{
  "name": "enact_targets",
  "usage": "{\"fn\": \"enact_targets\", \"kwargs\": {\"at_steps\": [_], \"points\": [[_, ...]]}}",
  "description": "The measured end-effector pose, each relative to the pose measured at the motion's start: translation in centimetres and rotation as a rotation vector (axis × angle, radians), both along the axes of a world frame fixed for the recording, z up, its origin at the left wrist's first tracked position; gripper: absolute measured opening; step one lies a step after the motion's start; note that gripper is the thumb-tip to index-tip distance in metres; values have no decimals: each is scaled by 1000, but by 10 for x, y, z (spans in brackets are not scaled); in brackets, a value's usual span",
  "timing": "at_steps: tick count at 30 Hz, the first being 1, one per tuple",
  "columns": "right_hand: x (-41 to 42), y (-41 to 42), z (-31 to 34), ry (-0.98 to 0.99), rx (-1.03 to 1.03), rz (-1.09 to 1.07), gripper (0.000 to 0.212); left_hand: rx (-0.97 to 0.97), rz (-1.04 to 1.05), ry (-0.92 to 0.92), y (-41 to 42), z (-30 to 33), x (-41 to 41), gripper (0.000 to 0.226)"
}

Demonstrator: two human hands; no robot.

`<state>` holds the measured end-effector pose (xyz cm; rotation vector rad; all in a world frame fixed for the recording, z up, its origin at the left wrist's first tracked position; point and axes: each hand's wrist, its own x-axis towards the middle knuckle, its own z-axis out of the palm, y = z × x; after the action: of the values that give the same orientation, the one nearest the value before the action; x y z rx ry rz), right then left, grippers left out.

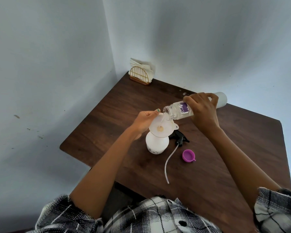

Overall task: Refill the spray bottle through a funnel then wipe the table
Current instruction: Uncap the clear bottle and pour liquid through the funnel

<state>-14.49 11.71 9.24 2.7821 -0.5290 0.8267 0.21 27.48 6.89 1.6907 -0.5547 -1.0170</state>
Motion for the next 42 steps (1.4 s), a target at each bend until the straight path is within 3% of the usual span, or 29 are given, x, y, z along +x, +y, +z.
{"fn": "enact_targets", "kwargs": {"at_steps": [12, 42], "points": [[0, 1, 0, -3, 1, 3, 41, -12, -7, 10, 1, 4, -2, 29], [-1, 0, 3, -22, -10, 10, 44, -8, 1, 21, 3, 7, -3, 36]]}}
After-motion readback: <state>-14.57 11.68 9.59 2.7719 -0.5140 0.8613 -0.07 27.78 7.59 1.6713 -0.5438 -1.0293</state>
